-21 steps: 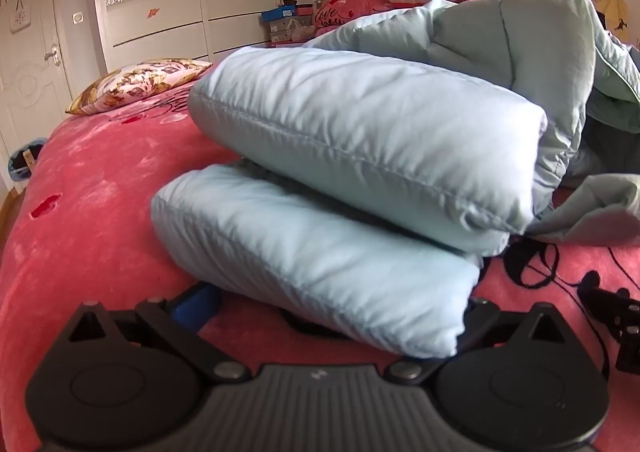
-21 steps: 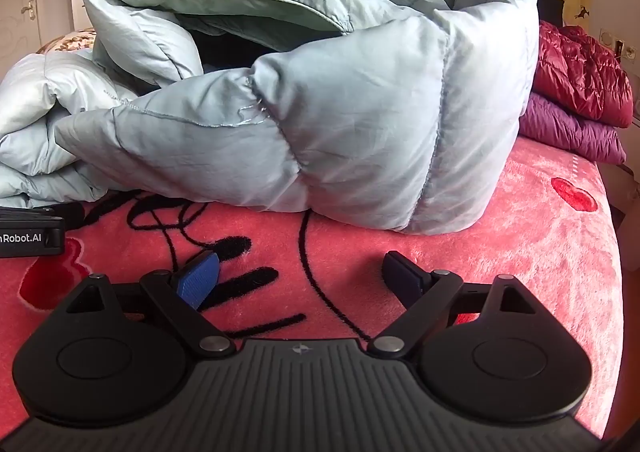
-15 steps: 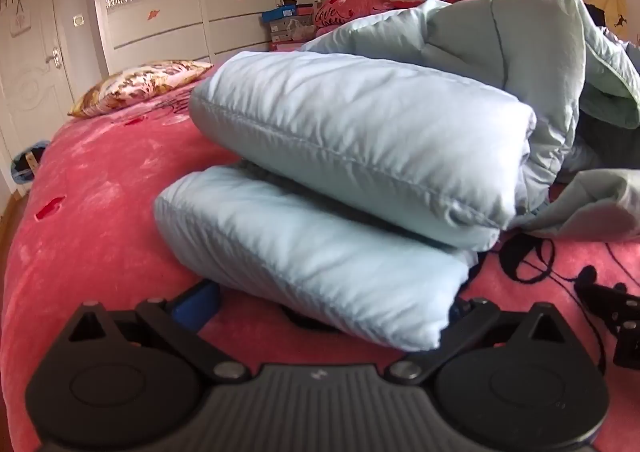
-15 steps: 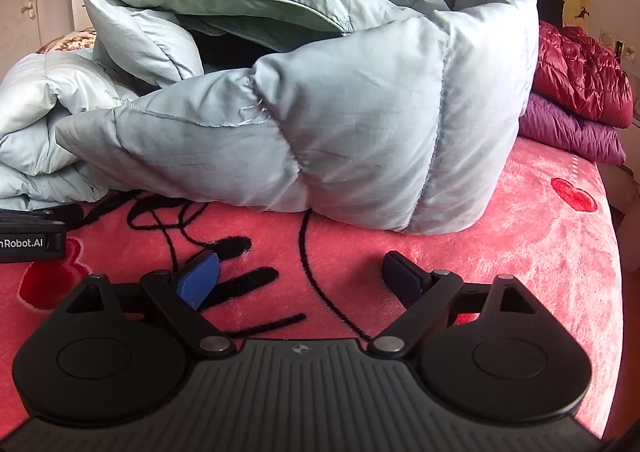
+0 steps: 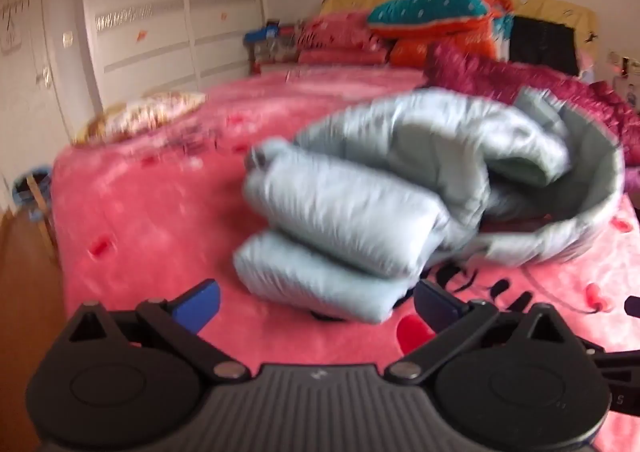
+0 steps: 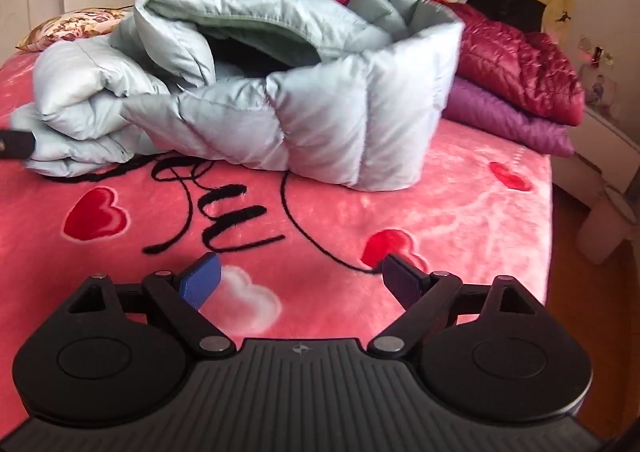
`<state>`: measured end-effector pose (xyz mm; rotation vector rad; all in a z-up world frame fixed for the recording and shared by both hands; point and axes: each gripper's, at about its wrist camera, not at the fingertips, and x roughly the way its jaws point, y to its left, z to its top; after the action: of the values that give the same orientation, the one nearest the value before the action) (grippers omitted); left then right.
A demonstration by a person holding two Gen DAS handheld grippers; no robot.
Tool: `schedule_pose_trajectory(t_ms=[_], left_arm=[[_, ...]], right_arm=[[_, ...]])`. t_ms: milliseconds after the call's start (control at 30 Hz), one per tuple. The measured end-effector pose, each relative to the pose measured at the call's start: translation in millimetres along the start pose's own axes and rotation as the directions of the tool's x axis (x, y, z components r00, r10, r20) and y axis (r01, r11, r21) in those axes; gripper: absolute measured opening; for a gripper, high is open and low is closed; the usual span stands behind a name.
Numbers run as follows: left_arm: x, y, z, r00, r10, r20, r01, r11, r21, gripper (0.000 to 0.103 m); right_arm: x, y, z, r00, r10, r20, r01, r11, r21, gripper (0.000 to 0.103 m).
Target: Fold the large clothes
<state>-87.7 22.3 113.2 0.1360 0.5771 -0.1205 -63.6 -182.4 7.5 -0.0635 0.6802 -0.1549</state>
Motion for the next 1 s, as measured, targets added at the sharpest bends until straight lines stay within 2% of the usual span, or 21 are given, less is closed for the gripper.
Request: schedule_pose_trajectory(t_ms=[167,433,700,867,1000], left_arm=[[-46.0,3.2,20.4,0.997,-0.005,0.08,-0.001,0.997,0.074,0.102],[-88.3,25.6,42.1,0.988,-0.02,0.152,0.003,0.993,0.114,0.102],[-121.4,46.7,44.7,0.975,0.014,0.224,-0.044,0.99,0.131,0.102],[-136.8,54.4,44.5,0.968,0.021,0.248,-0.052,0.992,0.118,0.102],[-144.9,61.4,44.0,0.965,0.024,0.26,-0.053,0.993,0.103,0.102]], right_arm=[[-63.8,-2.9,16.0,0.995,-0.062,0.072,0.062,0.998,0.001,0.103],[-175.4,-10.5,42.2,0.975,-0.099,0.197,0.083,0.992,0.09,0.103],[-233.0,3.1,61.6,0.961,-0.124,0.249,0.107,0.991,0.082,0.103],[-256.3,9.6,65.2,0.958,-0.105,0.267,0.089,0.993,0.071,0.103],[-254.9,9.4,71.3,0.955,-0.089,0.282,0.077,0.996,0.051,0.103]])
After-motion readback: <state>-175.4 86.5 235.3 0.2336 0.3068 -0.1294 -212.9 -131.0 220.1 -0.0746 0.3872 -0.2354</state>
